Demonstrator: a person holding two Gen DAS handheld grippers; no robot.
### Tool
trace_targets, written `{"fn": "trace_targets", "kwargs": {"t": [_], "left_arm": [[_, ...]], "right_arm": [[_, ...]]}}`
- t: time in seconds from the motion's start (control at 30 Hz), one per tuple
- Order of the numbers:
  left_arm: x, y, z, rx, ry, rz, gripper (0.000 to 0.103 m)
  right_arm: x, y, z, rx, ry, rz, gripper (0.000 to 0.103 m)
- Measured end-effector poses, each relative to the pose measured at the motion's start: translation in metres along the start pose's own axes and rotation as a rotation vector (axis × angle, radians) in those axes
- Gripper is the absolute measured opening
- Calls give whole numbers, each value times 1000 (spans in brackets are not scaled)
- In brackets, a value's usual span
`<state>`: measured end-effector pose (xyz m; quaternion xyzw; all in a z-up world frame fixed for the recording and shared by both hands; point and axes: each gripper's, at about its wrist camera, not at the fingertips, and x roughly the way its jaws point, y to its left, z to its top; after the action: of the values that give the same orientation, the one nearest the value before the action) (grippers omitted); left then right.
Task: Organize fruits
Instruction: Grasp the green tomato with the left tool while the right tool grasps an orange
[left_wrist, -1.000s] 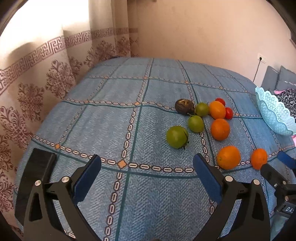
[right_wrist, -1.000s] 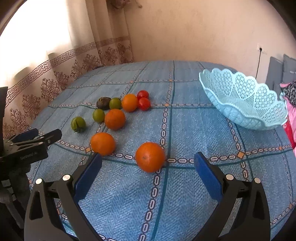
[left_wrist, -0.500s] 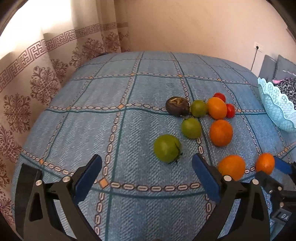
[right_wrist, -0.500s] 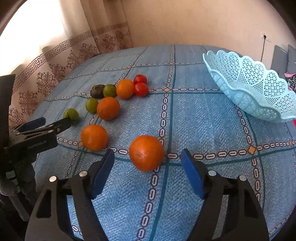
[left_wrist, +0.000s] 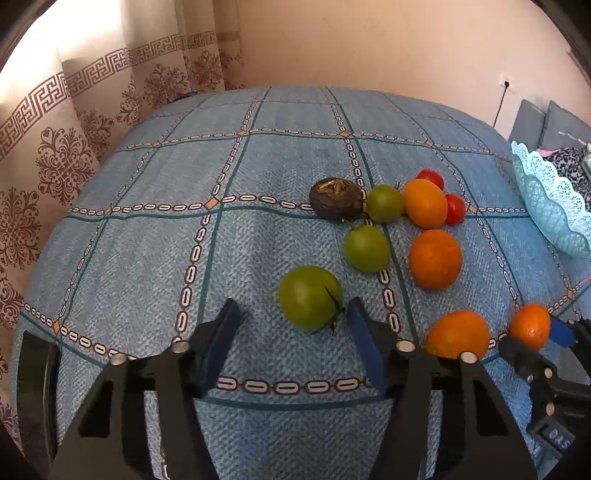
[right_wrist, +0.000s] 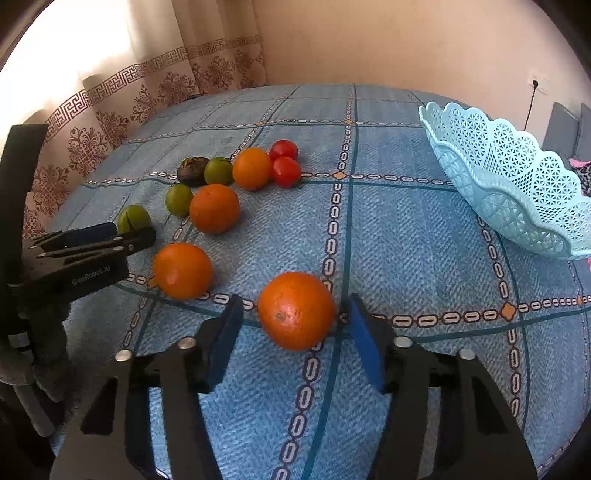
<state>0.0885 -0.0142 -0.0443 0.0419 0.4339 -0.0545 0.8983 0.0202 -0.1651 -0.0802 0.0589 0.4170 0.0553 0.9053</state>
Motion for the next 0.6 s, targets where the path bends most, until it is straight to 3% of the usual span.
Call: {"fn": "trace_targets", "kwargs": {"t": [0.13,0.3,0.6], "left_arm": [[-3,-3,-2,4,-9,-35,34],[-10,-11,-6,21,-17,-49,34],[-47,-23,0,47,-100,-68,34]], "right_arm": [[-1,-2,1,10,-5,18,39],[-5,-5,-1,35,-16,38,39],[-27,-9,5,41,-74,38,39]]}}
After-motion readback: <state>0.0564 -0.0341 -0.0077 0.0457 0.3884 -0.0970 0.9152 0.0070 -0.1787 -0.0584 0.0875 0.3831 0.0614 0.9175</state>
